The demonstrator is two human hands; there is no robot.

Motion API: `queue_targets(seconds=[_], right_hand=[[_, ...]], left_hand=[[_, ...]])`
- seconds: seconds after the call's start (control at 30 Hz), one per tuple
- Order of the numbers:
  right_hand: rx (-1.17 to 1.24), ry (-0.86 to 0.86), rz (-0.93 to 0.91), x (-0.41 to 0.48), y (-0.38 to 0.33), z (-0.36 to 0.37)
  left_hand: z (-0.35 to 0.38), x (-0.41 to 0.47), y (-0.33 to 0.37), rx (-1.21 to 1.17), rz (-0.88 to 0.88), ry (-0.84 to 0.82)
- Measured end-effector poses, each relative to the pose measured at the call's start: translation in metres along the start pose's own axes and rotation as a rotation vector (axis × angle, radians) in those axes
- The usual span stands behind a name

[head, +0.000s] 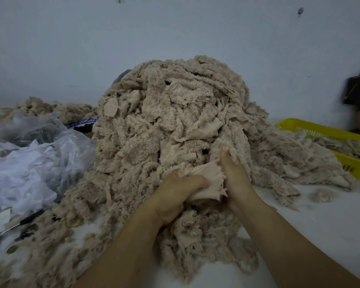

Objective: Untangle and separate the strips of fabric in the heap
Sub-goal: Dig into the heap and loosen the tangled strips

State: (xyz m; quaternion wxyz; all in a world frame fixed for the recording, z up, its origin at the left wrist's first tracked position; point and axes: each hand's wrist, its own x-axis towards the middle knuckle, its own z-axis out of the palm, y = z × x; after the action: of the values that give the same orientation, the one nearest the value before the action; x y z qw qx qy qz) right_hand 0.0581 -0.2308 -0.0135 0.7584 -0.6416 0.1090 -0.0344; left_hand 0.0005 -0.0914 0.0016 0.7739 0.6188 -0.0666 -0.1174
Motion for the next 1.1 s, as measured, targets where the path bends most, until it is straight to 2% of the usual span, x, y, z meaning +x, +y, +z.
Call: queue_targets(seconds=[0.07, 0.13, 0.2, 0.27, 0.33, 0.4, 0.53, 0.63, 0.7, 0.77, 0.83, 0.93, 1.0, 1.1], right_hand=[[0.093, 0.068, 0.013, 0.008, -0.005, -0.016], [0.145, 0.077, -0.024, 0.012, -0.008, -0.029], [0.035, 0.028, -0.125, 0.01, -0.006, -0.027], [-0.213, -0.045, -0.259, 0.002, -0.002, -0.014], [-0.438, -0.094, -0.407, -0.006, 0.006, -0.003], [-0.564, -0.098, -0.522, -0.011, 0.011, 0.0], [-0.556, -0.037, -0.783, -0.026, 0.007, 0.002], [-0.578, -0.119, -0.993, -0.033, 0.003, 0.009], [-0.673, -0.265, -0.953, -0.032, 0.008, 0.014], [-0.773, -0.348, -0.821, -0.025, 0.015, 0.013], [-0.849, -0.328, -0.724, -0.015, 0.017, 0.006], [-0.94, -0.273, -0.631, -0.004, 0.015, -0.006], [-0.947, -0.247, -0.627, 0.001, 0.015, -0.011], [-0.862, -0.12, -0.641, 0.001, 0.011, -0.015]], left_hand=[[-0.007, -0.003, 0.006, -0.168, 0.091, -0.003], [-0.019, -0.004, 0.015, -0.378, 0.201, 0.076], [-0.027, -0.002, 0.02, -0.532, 0.244, 0.14], [-0.029, 0.0, 0.02, -0.627, 0.23, 0.193], [-0.03, 0.001, 0.018, -0.678, 0.201, 0.255], [-0.033, 0.002, 0.017, -0.709, 0.198, 0.304], [-0.03, 0.003, 0.017, -0.732, 0.181, 0.276], [-0.025, 0.004, 0.015, -0.686, 0.174, 0.204], [-0.024, 0.005, 0.014, -0.678, 0.163, 0.204], [-0.026, 0.007, 0.012, -0.704, 0.159, 0.223], [-0.028, 0.007, 0.012, -0.737, 0.155, 0.23], [-0.024, 0.004, 0.011, -0.761, 0.12, 0.123], [-0.016, 0.002, 0.01, -0.701, 0.096, 0.053], [-0.013, 0.003, 0.009, -0.677, 0.068, 0.083]])
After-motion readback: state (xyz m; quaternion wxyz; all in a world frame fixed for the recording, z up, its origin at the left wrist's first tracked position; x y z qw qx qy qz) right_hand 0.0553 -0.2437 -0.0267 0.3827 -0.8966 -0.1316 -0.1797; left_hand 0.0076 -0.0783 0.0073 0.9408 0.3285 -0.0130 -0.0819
